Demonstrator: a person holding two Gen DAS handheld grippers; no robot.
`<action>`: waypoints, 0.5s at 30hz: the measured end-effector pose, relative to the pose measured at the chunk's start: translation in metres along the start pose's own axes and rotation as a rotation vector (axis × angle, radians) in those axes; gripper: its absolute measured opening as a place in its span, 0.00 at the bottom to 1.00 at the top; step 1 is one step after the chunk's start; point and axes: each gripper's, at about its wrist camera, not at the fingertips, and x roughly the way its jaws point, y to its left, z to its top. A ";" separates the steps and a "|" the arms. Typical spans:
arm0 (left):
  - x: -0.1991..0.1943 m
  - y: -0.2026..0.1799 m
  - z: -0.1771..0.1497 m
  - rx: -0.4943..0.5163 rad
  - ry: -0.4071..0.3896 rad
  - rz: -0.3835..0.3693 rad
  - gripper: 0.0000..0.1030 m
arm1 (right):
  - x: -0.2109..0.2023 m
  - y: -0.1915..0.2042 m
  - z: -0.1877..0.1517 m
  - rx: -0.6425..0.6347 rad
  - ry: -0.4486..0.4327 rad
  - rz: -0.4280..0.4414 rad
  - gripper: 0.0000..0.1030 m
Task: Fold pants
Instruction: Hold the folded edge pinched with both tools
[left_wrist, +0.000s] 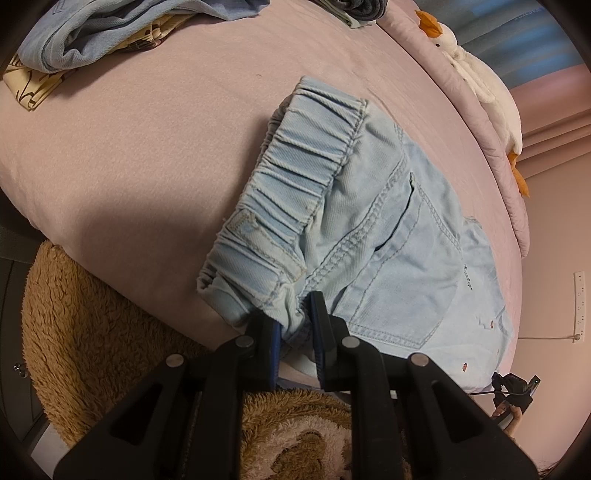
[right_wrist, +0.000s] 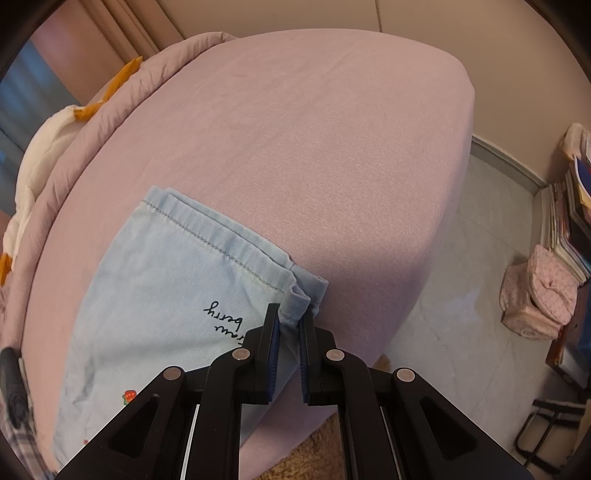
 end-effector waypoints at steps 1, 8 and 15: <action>0.000 0.000 0.000 0.001 0.000 0.001 0.17 | 0.000 0.000 0.000 -0.001 0.000 0.000 0.04; 0.000 -0.001 0.000 0.002 0.000 0.003 0.17 | 0.000 0.000 0.000 0.000 0.000 0.000 0.04; 0.001 -0.001 -0.001 0.003 0.000 0.006 0.17 | 0.000 -0.001 0.002 -0.003 -0.006 -0.001 0.04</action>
